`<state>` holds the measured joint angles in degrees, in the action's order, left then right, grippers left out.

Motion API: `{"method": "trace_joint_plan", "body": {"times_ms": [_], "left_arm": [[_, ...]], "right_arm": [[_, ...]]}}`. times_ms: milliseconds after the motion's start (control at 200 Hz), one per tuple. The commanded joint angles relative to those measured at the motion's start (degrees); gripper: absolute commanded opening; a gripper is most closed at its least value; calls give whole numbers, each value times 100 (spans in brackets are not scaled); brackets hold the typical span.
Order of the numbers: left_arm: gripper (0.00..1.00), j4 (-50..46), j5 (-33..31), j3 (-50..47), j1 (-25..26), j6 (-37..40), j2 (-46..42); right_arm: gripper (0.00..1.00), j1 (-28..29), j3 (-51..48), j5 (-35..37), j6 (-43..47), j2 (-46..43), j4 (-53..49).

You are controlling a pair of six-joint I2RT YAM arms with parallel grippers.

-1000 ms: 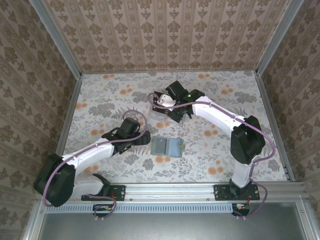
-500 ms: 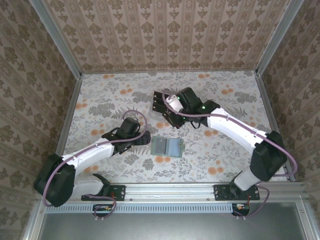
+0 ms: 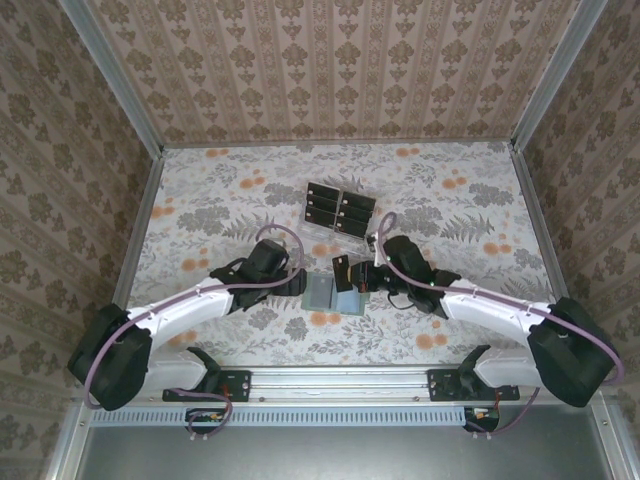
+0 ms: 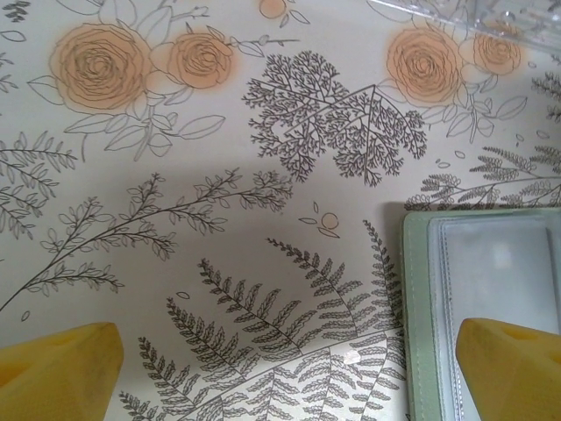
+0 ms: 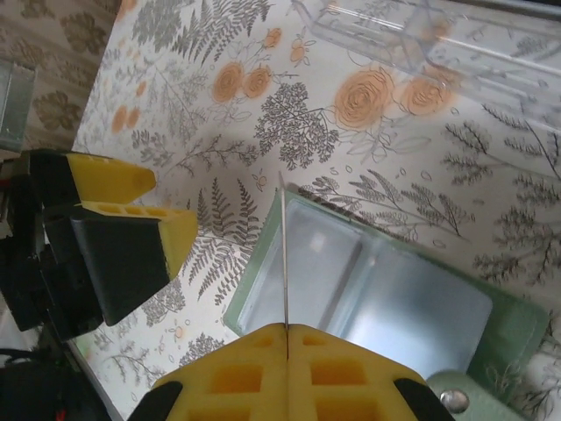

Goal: Put the credit cards into the card holder

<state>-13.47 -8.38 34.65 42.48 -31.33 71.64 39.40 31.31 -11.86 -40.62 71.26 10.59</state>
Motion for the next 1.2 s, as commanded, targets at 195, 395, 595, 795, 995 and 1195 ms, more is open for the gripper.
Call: {"method": "trace_joint_plan", "body": {"times_ms": [195, 395, 595, 795, 995, 1195], "left_arm": [[100, 79, -381, 275, 412, 356, 371], [100, 213, -519, 338, 614, 381, 663], [100, 208, -796, 336, 745, 358, 856], [100, 196, -979, 252, 794, 295, 970], [100, 216, -1042, 203, 835, 259, 1131], [100, 196, -1124, 103, 858, 144, 1182]], "right_arm": [[0, 257, -1078, 1147, -1332, -712, 1552], [0, 289, -1318, 1257, -1487, -631, 1769], [0, 418, -1408, 1311, -1633, -272, 2193], [0, 591, -1441, 1449, -1703, 18, 2494], [0, 665, -1479, 1517, -1755, 258, 2723], [0, 719, -1490, 1568, -1778, 459, 2902]]}}
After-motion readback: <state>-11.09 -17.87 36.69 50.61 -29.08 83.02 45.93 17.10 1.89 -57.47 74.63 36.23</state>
